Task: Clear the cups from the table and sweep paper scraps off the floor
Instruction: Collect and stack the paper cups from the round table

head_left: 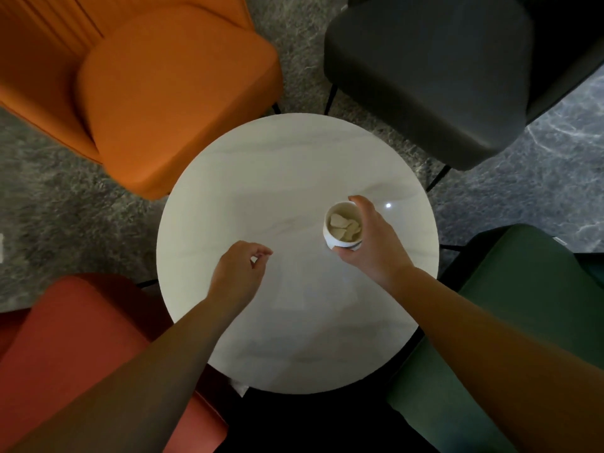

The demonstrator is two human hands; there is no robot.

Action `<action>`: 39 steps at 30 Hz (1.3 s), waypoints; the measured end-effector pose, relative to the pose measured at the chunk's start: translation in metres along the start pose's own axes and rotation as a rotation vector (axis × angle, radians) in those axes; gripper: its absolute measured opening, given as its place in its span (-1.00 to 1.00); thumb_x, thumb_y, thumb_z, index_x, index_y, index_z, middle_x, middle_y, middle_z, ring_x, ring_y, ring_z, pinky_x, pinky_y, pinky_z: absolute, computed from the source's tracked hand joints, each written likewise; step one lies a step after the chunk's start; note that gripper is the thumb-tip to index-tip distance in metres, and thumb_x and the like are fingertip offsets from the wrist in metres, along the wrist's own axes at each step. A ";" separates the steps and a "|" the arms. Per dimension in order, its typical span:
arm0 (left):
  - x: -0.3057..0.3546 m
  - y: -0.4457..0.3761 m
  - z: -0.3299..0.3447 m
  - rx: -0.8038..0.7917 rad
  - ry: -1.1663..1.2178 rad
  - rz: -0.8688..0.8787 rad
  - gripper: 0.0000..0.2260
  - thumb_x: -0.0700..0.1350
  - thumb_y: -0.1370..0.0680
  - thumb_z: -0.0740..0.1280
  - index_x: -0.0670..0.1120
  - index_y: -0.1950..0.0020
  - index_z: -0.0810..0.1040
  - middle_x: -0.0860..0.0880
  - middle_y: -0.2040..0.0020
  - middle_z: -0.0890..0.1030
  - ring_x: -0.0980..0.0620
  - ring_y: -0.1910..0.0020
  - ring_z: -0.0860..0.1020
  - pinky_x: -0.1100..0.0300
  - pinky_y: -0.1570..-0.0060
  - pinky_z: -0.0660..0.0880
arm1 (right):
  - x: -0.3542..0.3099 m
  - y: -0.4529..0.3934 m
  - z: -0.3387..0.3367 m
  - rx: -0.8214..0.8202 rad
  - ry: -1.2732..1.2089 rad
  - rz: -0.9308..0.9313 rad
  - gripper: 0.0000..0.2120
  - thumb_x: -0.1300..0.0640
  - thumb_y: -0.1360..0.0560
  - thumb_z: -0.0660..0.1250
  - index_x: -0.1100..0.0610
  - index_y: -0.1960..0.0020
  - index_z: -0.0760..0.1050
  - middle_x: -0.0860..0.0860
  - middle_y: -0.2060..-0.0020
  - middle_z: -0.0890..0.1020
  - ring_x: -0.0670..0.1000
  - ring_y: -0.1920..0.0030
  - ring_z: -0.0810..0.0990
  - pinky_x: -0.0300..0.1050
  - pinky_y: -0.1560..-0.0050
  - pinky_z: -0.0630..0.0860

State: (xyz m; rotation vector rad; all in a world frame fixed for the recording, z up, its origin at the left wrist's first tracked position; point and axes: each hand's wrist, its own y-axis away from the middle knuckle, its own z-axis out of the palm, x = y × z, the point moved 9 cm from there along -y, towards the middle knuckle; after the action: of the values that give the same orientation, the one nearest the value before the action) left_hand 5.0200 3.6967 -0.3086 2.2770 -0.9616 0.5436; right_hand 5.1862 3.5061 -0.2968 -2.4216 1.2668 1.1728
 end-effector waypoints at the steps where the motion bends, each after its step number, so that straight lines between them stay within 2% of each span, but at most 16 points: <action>1: -0.007 0.008 -0.004 0.006 -0.006 -0.024 -0.89 -0.09 -0.59 0.32 0.09 -0.02 0.61 0.09 -0.03 0.57 0.26 0.19 0.50 0.28 0.10 0.41 | -0.004 0.004 0.002 -0.007 -0.006 -0.003 -0.12 0.02 -0.26 0.60 -0.05 -0.43 0.17 0.00 -0.26 0.47 -0.02 -0.21 0.49 -0.28 -0.08 0.42; 4: -0.025 0.036 -0.021 0.035 -0.028 -0.079 -0.87 -0.09 -0.57 0.35 0.08 -0.09 0.60 0.08 -0.07 0.57 0.20 0.19 0.51 0.22 0.06 0.42 | -0.024 0.020 0.010 -0.028 -0.022 -0.044 -0.15 0.01 -0.26 0.59 0.00 -0.42 0.22 0.01 -0.23 0.51 -0.02 -0.16 0.51 -0.29 -0.04 0.40; 7: -0.039 0.065 -0.031 0.001 -0.122 -0.111 -0.77 -0.02 -0.57 0.35 0.05 -0.23 0.56 0.03 -0.17 0.54 0.05 -0.03 0.53 0.13 -0.07 0.47 | -0.046 0.036 0.020 -0.088 -0.016 -0.074 -0.16 0.04 -0.26 0.59 0.04 -0.42 0.25 0.05 -0.21 0.52 0.03 -0.16 0.53 -0.26 -0.06 0.41; 9: -0.049 0.087 -0.038 -0.031 -0.205 -0.136 -0.68 0.04 -0.58 0.32 0.05 -0.32 0.50 0.01 -0.26 0.50 -0.01 -0.20 0.47 0.06 -0.18 0.46 | -0.063 0.046 0.028 -0.136 0.003 -0.103 -0.17 0.05 -0.27 0.59 0.05 -0.42 0.25 0.06 -0.21 0.52 0.05 -0.16 0.53 -0.26 -0.05 0.41; 13: -0.068 0.130 -0.054 -0.029 -0.344 -0.168 -0.56 0.13 -0.58 0.28 0.06 -0.44 0.38 -0.01 -0.37 0.44 -0.04 -0.33 0.38 0.00 -0.24 0.44 | -0.096 0.068 0.042 -0.182 0.029 -0.146 -0.17 0.04 -0.27 0.58 0.04 -0.42 0.24 0.05 -0.22 0.51 0.06 -0.17 0.53 -0.27 -0.03 0.37; 18: -0.096 0.187 -0.071 -0.004 -0.470 -0.181 -0.50 0.19 -0.58 0.23 0.07 -0.49 0.31 0.02 -0.41 0.40 -0.05 -0.36 0.35 -0.01 -0.23 0.41 | -0.141 0.106 0.062 -0.211 0.047 -0.239 -0.14 0.01 -0.25 0.59 0.01 -0.42 0.22 0.05 -0.20 0.51 0.06 -0.16 0.53 -0.23 -0.02 0.41; 23: -0.144 0.260 -0.081 0.015 -0.520 -0.218 -0.45 0.21 -0.60 0.15 0.06 -0.55 0.18 0.00 -0.50 0.30 -0.07 -0.43 0.27 -0.02 -0.34 0.28 | -0.187 0.164 0.097 -0.230 0.098 -0.336 -0.13 -0.02 -0.25 0.59 -0.02 -0.42 0.19 0.03 -0.25 0.49 0.07 -0.20 0.52 -0.22 -0.06 0.42; 27: -0.183 0.325 -0.086 0.031 -0.562 -0.249 -0.44 0.22 -0.59 0.16 0.05 -0.55 0.19 -0.01 -0.47 0.34 -0.09 -0.42 0.30 -0.02 -0.35 0.28 | -0.218 0.221 0.135 -0.291 0.061 -0.391 -0.12 0.01 -0.27 0.57 -0.07 -0.46 0.17 -0.04 -0.31 0.45 0.00 -0.26 0.46 -0.24 -0.10 0.37; 30: -0.206 0.365 -0.091 0.050 -0.555 -0.295 -0.45 0.21 -0.58 0.19 0.04 -0.52 0.25 -0.01 -0.45 0.37 -0.09 -0.41 0.31 -0.03 -0.36 0.28 | -0.236 0.256 0.160 -0.358 0.069 -0.442 -0.13 0.01 -0.29 0.56 -0.06 -0.47 0.18 -0.08 -0.28 0.46 -0.05 -0.23 0.46 -0.26 -0.11 0.36; 33: -0.226 0.406 -0.093 0.087 -0.493 -0.357 -0.45 0.20 -0.58 0.19 0.06 -0.53 0.22 0.01 -0.47 0.35 -0.08 -0.42 0.29 -0.03 -0.36 0.26 | -0.251 0.286 0.184 -0.422 0.094 -0.497 -0.12 0.04 -0.28 0.57 -0.04 -0.48 0.19 -0.05 -0.28 0.48 -0.06 -0.23 0.47 -0.27 -0.13 0.36; 36: -0.242 0.448 -0.094 0.153 -0.416 -0.448 -0.45 0.19 -0.58 0.20 0.07 -0.54 0.21 0.02 -0.48 0.34 -0.06 -0.44 0.28 -0.03 -0.37 0.25 | -0.263 0.306 0.206 -0.493 0.117 -0.523 -0.12 0.06 -0.26 0.57 -0.11 -0.46 0.18 -0.04 -0.23 0.50 -0.05 -0.17 0.50 -0.26 -0.08 0.36; 39: -0.255 0.493 -0.093 0.244 -0.358 -0.566 -0.47 0.19 -0.56 0.23 0.05 -0.49 0.29 0.02 -0.46 0.37 -0.07 -0.42 0.30 -0.02 -0.37 0.25 | -0.283 0.326 0.231 -0.575 0.172 -0.609 -0.12 0.05 -0.24 0.56 -0.13 -0.44 0.19 -0.03 -0.19 0.53 0.00 -0.12 0.53 -0.24 -0.03 0.37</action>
State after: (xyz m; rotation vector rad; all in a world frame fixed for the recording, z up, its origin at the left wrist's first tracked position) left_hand 4.4732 3.6110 -0.2043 2.7702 -0.3693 0.0046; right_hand 4.7158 3.5864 -0.1880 -3.0246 0.1443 1.2615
